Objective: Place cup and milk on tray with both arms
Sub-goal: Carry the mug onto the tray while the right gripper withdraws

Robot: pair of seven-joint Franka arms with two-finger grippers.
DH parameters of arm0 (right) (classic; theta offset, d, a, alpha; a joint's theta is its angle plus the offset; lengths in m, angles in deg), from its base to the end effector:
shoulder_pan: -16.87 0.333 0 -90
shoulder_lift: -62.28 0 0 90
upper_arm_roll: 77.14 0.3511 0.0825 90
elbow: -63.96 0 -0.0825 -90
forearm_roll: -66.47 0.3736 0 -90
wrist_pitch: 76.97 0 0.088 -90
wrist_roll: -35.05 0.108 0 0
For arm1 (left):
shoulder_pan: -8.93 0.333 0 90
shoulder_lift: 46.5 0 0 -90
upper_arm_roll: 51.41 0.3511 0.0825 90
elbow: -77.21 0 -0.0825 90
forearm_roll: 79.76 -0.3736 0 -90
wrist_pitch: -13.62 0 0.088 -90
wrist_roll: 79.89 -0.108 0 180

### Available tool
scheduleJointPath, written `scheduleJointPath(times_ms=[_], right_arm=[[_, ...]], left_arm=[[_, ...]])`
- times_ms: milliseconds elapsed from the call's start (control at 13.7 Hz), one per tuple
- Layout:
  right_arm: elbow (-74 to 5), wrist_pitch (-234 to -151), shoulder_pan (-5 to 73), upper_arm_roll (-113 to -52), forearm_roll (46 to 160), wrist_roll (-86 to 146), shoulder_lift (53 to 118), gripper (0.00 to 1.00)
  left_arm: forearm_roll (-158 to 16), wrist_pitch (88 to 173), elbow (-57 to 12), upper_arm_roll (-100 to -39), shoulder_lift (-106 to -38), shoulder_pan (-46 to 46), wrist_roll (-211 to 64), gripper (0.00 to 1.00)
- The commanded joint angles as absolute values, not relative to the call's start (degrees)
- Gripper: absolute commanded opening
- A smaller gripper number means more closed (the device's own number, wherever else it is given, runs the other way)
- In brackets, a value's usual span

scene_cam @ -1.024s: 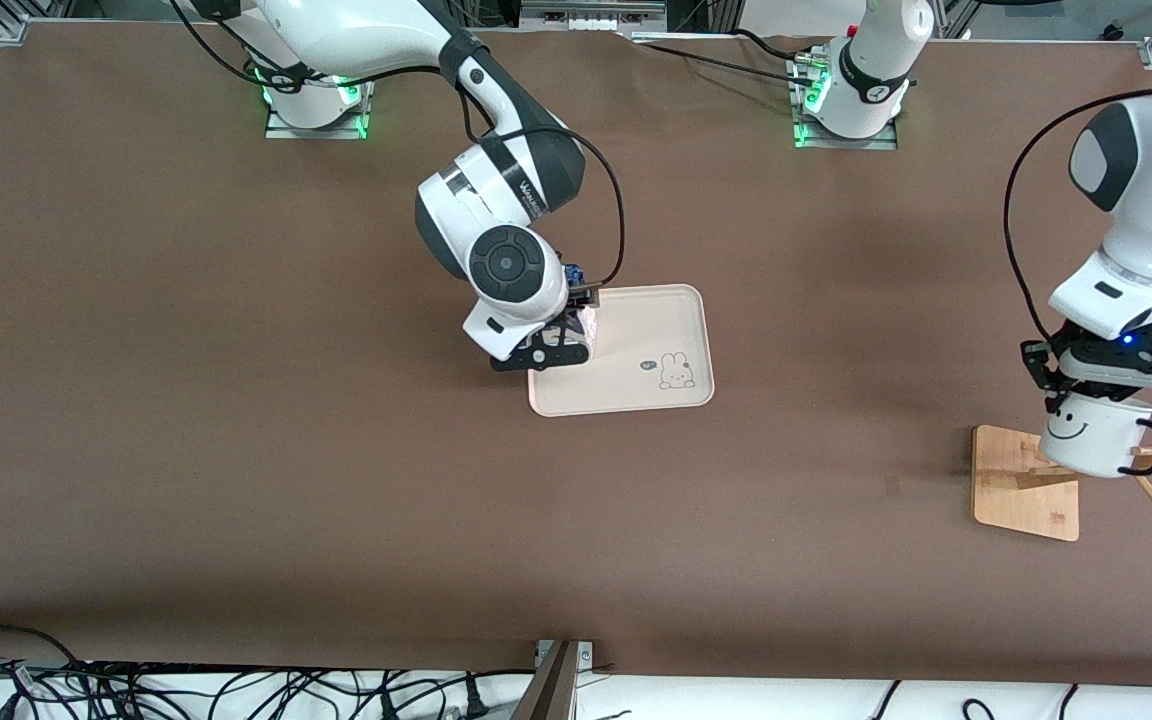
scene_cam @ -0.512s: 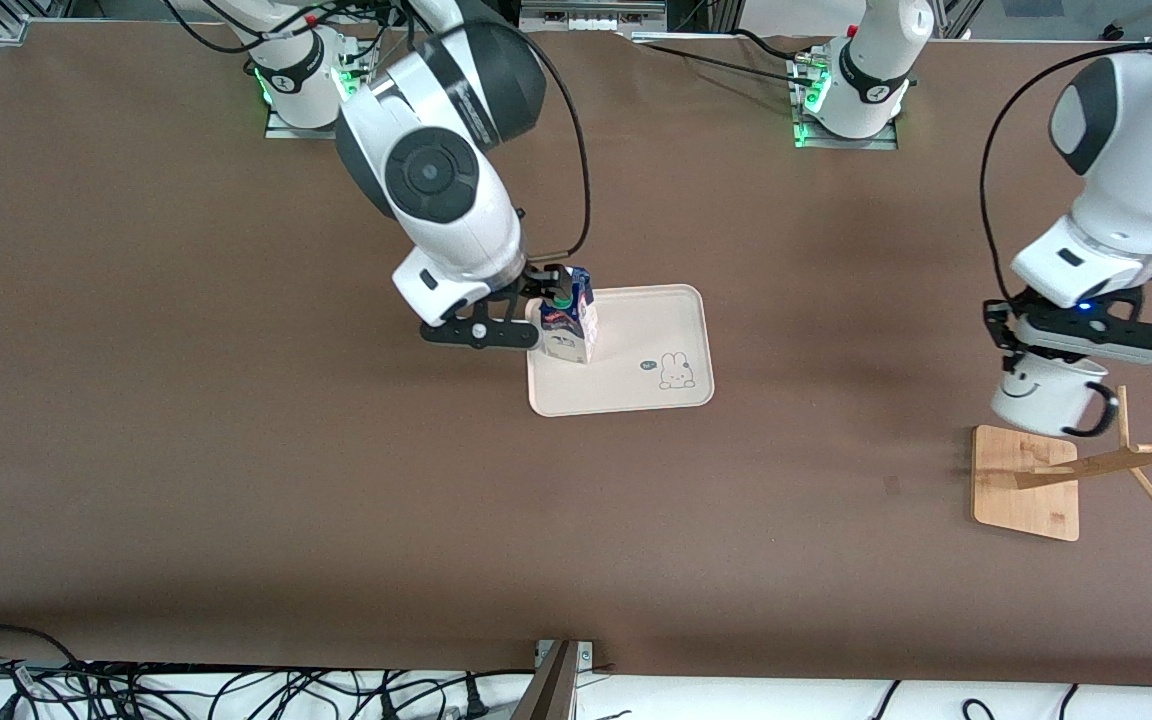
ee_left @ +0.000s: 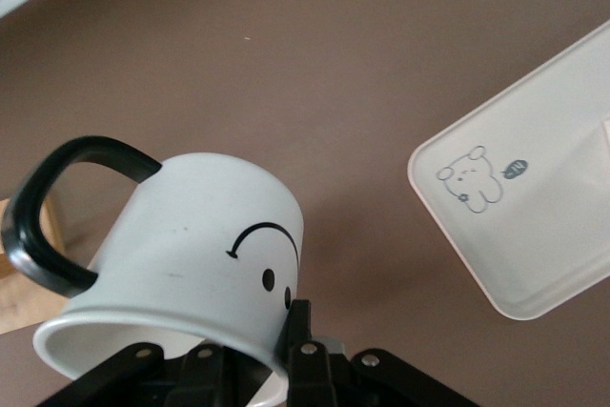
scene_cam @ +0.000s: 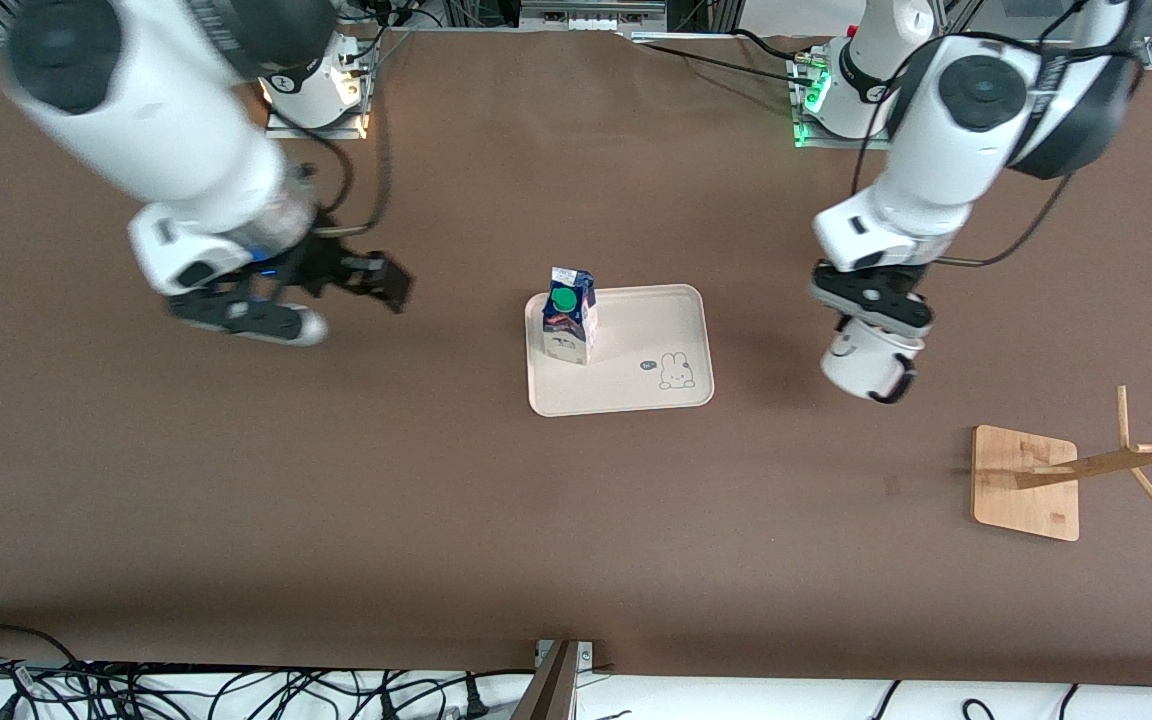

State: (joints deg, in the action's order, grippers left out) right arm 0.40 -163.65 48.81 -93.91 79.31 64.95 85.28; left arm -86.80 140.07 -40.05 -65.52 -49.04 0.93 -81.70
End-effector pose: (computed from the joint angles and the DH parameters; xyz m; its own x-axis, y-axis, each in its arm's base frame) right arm 0.6208 0.2445 0.6292 0.9758 -0.2151 -0.0399 -0.2182 -0.9703 -0.1042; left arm 0.5238 -0.2065 0.4699 0.8772 -0.4672 0.1109 -0.4580 -0.8834 -0.0993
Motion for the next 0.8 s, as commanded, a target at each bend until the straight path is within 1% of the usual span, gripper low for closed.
scheduleJointPath(times_ms=[0, 146, 293, 439, 585, 732], right_arm=[[-6.43, -161.63, 38.44, -92.87, 80.62, 51.71, 79.60, 1.00], [-6.17, -158.38, 32.71, -92.87, 79.74, 44.31, 79.16, 1.00], [-6.26, -157.75, 30.94, -92.78, 75.11, 37.89, 79.07, 1.00], [-7.31, -157.13, 30.67, -92.78, 71.05, 35.40, 78.37, 1.00], [-7.75, -156.60, 29.36, -92.61, 70.77, 35.22, 78.28, 1.00], [-9.50, -156.86, 27.78, -91.65, 69.55, 32.69, 77.58, 1.00]], left_arm=[[-86.18, 139.56, -38.11, -70.11, -55.09, -1.52, -74.03, 0.00], [-86.18, 139.56, -35.30, -71.27, -61.15, -4.67, -69.98, 0.00], [-86.18, 139.56, -32.05, -71.27, -66.26, -6.97, -68.99, 0.00], [-86.18, 139.56, -30.81, -71.27, -69.16, -8.64, -68.99, 0.00], [-86.18, 139.65, -29.93, -71.27, -72.06, -9.44, -68.99, 0.00], [-86.18, 139.65, -29.93, -71.27, -73.39, -9.79, -68.99, 0.00]])
